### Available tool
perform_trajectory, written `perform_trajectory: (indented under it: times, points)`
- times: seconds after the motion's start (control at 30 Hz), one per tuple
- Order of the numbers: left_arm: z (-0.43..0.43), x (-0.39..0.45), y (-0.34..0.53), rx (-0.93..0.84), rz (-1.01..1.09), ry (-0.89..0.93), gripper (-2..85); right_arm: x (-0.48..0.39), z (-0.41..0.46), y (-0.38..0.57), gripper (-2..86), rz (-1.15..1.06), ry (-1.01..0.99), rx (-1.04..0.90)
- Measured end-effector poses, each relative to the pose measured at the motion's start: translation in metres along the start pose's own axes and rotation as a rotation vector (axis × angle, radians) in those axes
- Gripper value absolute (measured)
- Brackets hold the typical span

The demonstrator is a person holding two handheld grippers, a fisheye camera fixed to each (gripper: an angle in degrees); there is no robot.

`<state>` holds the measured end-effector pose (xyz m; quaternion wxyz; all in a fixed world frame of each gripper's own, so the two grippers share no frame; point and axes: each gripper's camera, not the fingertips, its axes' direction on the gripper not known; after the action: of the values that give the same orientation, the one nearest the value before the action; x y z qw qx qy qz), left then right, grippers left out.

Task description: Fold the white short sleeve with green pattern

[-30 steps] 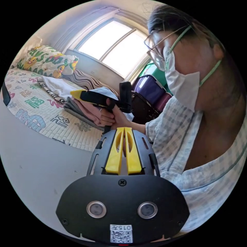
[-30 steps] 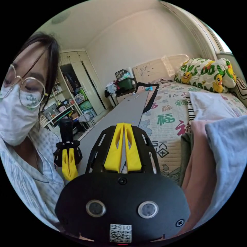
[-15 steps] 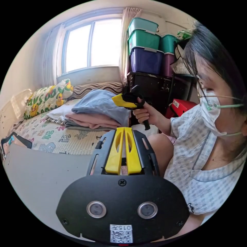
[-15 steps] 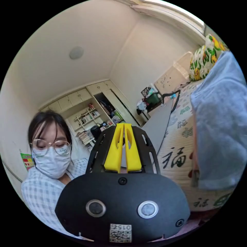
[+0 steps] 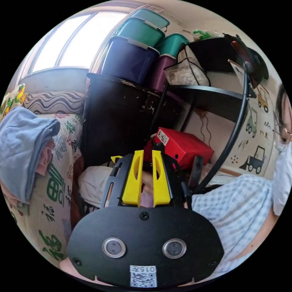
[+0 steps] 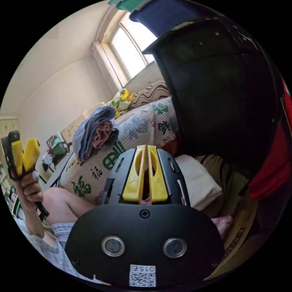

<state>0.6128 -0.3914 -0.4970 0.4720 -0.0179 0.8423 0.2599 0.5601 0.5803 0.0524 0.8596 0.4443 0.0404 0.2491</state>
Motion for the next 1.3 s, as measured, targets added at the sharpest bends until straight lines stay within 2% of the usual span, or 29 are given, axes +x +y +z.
perform_trajectory:
  times: [0.07,0.13,0.23,0.3,0.33,0.5,0.67,0.77,0.87,0.93,1.03,1.3]
  points:
    - [0.065,-0.023,0.009,-0.152,-0.082,-0.034,5.7,0.018,0.021,0.008,0.2,0.052,0.077,-0.004]
    - [0.138,-0.043,0.027,-0.384,-0.09,-0.128,6.7,0.031,0.041,0.017,0.2,0.08,0.1,-0.011]
    - [0.199,-0.055,0.047,-0.584,-0.041,-0.246,7.8,0.047,0.072,0.029,0.2,0.113,0.123,-0.031]
    - [0.227,-0.061,0.054,-0.7,-0.027,-0.255,9.2,0.049,0.095,0.031,0.2,0.12,0.14,-0.021]
    - [0.235,-0.065,0.056,-0.712,-0.036,-0.284,10.4,0.048,0.101,0.03,0.2,0.113,0.139,-0.022]
    - [0.223,-0.092,0.057,-0.624,-0.146,-0.225,7.6,0.036,0.141,0.021,0.3,0.061,0.137,-0.024]
    - [0.211,-0.104,0.061,-0.622,-0.208,-0.125,1.5,0.039,0.162,0.014,0.7,0.077,0.133,-0.019]
    - [0.178,-0.107,0.058,-0.515,-0.249,-0.154,-0.2,0.04,0.173,0.013,1.5,0.107,0.171,-0.022]
    - [0.124,-0.11,0.054,-0.314,-0.317,-0.224,-0.5,0.044,0.18,0.013,3.9,0.173,0.162,-0.013]
    - [0.084,-0.105,0.056,-0.183,-0.339,-0.307,-0.7,0.048,0.181,0.013,5.7,0.221,0.161,-0.006]
    - [0.05,-0.092,0.067,-0.087,-0.321,-0.41,-0.7,0.054,0.184,0.012,8.3,0.293,0.155,-0.025]
    - [-0.007,-0.087,0.129,0.079,-0.437,-0.401,-0.7,0.086,0.207,0.024,15.7,0.424,0.168,-0.31]
